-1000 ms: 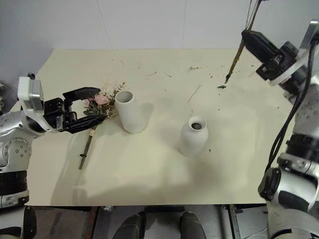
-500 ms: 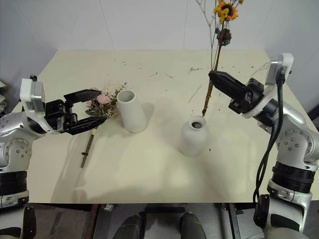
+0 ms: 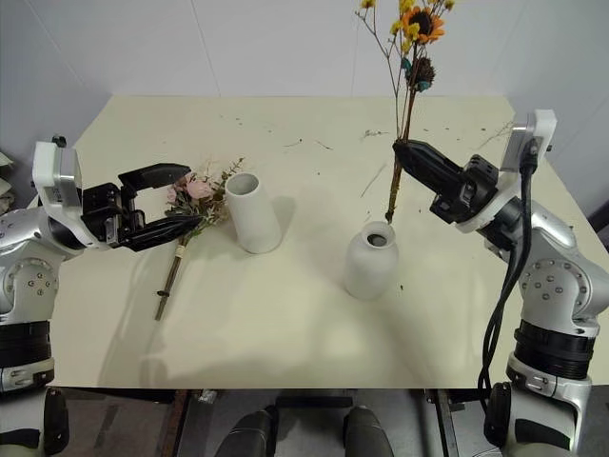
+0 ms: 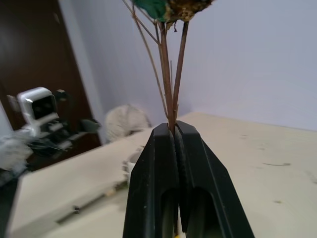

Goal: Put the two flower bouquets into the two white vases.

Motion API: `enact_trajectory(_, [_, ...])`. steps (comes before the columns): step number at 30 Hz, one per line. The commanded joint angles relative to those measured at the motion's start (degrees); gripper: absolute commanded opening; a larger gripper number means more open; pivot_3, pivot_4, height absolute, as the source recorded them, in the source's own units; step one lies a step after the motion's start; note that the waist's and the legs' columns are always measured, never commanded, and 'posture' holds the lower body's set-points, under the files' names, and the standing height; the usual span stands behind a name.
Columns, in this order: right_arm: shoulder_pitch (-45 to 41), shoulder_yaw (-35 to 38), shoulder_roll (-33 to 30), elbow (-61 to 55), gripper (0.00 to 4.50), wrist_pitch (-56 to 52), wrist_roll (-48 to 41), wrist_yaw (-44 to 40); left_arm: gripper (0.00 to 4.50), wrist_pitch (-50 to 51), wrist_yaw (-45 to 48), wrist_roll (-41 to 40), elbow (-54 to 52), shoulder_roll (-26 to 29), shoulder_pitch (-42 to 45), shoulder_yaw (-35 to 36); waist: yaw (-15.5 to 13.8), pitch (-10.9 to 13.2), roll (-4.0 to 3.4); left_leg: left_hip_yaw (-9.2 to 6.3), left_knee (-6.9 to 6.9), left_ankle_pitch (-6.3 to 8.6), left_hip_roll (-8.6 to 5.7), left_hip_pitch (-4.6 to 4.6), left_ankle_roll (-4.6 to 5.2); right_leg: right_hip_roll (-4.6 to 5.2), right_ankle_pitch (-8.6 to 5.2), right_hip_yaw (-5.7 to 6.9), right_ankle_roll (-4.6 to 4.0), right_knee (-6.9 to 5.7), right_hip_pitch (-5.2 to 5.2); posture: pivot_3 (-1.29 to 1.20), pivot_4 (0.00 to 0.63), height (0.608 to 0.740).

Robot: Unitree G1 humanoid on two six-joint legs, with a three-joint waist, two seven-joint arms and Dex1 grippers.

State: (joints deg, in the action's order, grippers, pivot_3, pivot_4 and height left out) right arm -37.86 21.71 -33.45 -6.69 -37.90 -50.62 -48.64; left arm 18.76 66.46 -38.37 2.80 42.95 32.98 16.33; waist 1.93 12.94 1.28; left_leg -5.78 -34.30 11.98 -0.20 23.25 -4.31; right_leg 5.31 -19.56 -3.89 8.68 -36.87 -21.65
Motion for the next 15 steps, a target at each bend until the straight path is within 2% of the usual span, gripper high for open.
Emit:
enact_trajectory(1, [-3.1, 0.9, -3.1, -0.3, 0.01, 0.4, -1.2, -1.3, 4.50, -1.1, 0.5, 0.3, -0.1, 0.5, 1.2, 0.3, -0.1, 0.0, 0.00, 0.00, 0.01, 0.00, 0.00, 0.00, 0.00, 0.00, 0.00, 0.00, 0.00, 0.01, 0.00, 0.00, 0.150, 0.740])
enact_trajectory(7, [-2.0, 1.0, -4.5, -4.1, 0.01, -4.1, -6.5, -0.4, 4.50, -2.1, 0.6, 0.6, 0.6, -0.3, 1.2, 0.1, -0.2, 0.0, 0.00, 0.00, 0.13, 0.00, 0.02, 0.03, 0.01, 0.00, 0.00, 0.00, 0.00, 0.17, -0.01, 0.00, 0.150, 0.740])
enact_trajectory(15, [3.5, -1.4, -0.3, -7.3, 0.01, -3.2, -7.3, 2.6, 4.50, -2.0, 0.6, 0.3, 0.9, -0.3, 1.6, 0.0, -0.2, 0.0, 0.00, -0.01, 0.14, 0.01, 0.01, 0.03, 0.01, -0.01, 0.00, 0.02, 0.00, 0.17, -0.01, 0.00, 0.150, 0.740])
